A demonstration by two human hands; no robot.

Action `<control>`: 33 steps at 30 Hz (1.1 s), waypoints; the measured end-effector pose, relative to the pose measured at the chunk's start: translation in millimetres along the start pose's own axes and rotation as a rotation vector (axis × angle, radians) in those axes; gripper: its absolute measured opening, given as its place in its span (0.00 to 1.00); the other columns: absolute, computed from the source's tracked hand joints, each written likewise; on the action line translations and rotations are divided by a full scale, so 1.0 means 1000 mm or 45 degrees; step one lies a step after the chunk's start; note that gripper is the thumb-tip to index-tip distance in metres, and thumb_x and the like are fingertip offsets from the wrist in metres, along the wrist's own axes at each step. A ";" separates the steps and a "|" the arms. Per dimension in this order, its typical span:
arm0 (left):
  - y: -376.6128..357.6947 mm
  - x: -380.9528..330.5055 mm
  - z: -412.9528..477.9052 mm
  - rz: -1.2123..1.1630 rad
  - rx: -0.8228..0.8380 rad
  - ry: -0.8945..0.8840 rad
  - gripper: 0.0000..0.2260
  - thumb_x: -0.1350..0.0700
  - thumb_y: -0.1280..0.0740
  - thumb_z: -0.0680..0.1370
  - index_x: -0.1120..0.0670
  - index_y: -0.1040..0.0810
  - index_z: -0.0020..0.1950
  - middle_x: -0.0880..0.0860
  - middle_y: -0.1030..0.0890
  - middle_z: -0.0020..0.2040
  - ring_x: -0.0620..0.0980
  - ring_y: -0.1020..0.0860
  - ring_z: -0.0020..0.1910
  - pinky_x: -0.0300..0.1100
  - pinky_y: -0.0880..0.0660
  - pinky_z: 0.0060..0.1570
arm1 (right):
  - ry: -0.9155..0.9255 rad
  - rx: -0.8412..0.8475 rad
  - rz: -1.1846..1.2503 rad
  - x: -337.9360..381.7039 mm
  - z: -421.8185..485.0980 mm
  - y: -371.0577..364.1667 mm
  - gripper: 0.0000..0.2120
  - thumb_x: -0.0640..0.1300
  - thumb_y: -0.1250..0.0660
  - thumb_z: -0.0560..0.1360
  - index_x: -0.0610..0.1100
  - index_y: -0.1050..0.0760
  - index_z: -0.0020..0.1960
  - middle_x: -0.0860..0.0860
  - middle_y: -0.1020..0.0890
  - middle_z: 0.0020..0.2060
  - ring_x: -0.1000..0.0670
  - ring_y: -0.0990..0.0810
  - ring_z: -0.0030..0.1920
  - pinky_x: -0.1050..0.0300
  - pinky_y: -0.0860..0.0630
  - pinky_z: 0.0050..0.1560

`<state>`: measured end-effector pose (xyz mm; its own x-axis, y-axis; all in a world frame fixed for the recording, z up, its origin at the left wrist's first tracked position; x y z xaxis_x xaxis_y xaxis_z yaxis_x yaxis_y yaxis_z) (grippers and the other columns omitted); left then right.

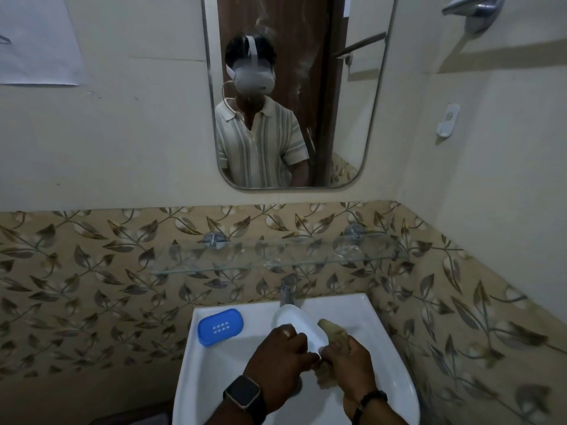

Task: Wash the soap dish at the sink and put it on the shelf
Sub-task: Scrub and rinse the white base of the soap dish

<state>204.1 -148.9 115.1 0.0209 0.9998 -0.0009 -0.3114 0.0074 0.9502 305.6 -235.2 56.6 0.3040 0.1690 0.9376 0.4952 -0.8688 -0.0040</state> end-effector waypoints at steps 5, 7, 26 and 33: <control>-0.025 -0.007 0.005 -0.030 -0.012 0.000 0.09 0.51 0.27 0.71 0.44 0.15 0.50 0.45 0.20 0.40 0.52 0.20 0.44 0.43 0.21 0.51 | -0.036 -0.157 -0.185 -0.003 0.019 0.047 0.13 0.34 0.31 0.65 0.48 0.16 0.45 0.44 0.14 0.33 0.41 0.17 0.28 0.52 0.20 0.26; -0.032 -0.005 0.006 -0.057 0.004 0.036 0.11 0.53 0.23 0.66 0.43 0.15 0.47 0.43 0.20 0.39 0.50 0.20 0.43 0.39 0.21 0.47 | -0.063 -0.176 -0.185 -0.006 0.030 0.063 0.15 0.33 0.32 0.65 0.48 0.15 0.45 0.43 0.13 0.35 0.40 0.18 0.26 0.52 0.21 0.26; -0.033 0.107 -0.067 0.053 -0.262 0.765 0.13 0.63 0.30 0.68 0.52 0.14 0.50 0.51 0.18 0.39 0.58 0.21 0.37 0.49 0.24 0.31 | -0.198 0.040 -0.006 -0.064 0.113 0.037 0.07 0.39 0.30 0.77 0.49 0.17 0.50 0.38 0.13 0.41 0.37 0.17 0.37 0.47 0.22 0.38; -0.045 0.108 -0.057 0.043 -0.309 0.754 0.12 0.61 0.29 0.70 0.50 0.14 0.51 0.48 0.17 0.40 0.55 0.21 0.40 0.46 0.26 0.31 | -0.015 -0.055 -0.078 -0.028 0.155 0.052 0.10 0.37 0.35 0.79 0.50 0.21 0.56 0.48 0.13 0.34 0.44 0.17 0.32 0.49 0.17 0.34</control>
<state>166.4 -40.3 54.9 -0.4998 0.8403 -0.2102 -0.5106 -0.0898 0.8551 449.1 -213.4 -23.5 0.2838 0.2279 0.9314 0.4779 -0.8758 0.0687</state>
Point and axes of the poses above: each hand's wrist, its own z-axis towards the middle knuckle, its own y-axis out of the back of the hand, x = y × z, the point moved 8 cm from there along z, towards the middle knuckle
